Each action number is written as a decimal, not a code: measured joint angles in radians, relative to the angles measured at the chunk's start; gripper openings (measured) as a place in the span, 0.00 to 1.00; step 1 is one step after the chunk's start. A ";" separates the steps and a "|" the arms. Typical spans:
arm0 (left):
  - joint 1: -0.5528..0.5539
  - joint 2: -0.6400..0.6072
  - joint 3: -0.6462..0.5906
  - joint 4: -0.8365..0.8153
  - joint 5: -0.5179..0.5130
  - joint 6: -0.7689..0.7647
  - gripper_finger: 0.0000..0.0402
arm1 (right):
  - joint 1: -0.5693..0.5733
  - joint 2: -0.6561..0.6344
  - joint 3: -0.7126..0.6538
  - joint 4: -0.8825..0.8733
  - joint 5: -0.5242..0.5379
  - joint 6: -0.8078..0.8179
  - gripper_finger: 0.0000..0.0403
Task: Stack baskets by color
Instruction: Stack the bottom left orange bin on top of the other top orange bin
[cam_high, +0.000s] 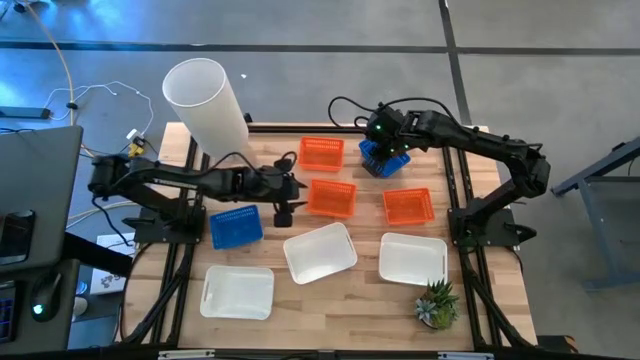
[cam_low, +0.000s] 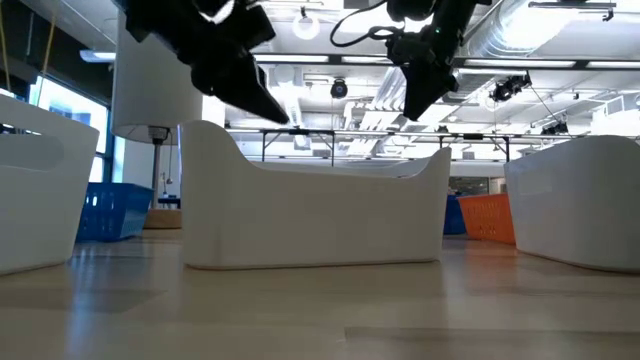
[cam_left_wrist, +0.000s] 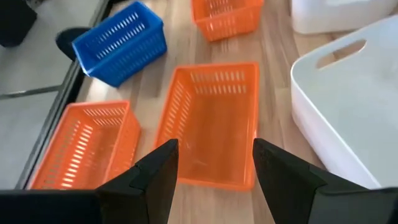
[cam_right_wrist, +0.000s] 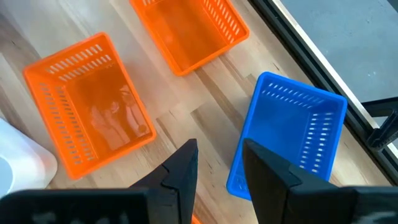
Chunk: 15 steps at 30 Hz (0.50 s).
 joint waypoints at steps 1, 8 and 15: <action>0.000 0.015 0.000 0.005 0.005 0.000 0.49 | 0.000 0.000 0.000 0.000 0.000 0.000 0.28; 0.000 0.092 0.000 0.045 0.046 -0.007 0.49 | 0.000 0.000 0.000 0.003 -0.002 0.000 0.28; 0.003 0.168 0.000 0.071 0.066 -0.008 0.49 | 0.000 0.000 0.000 0.003 -0.002 0.000 0.28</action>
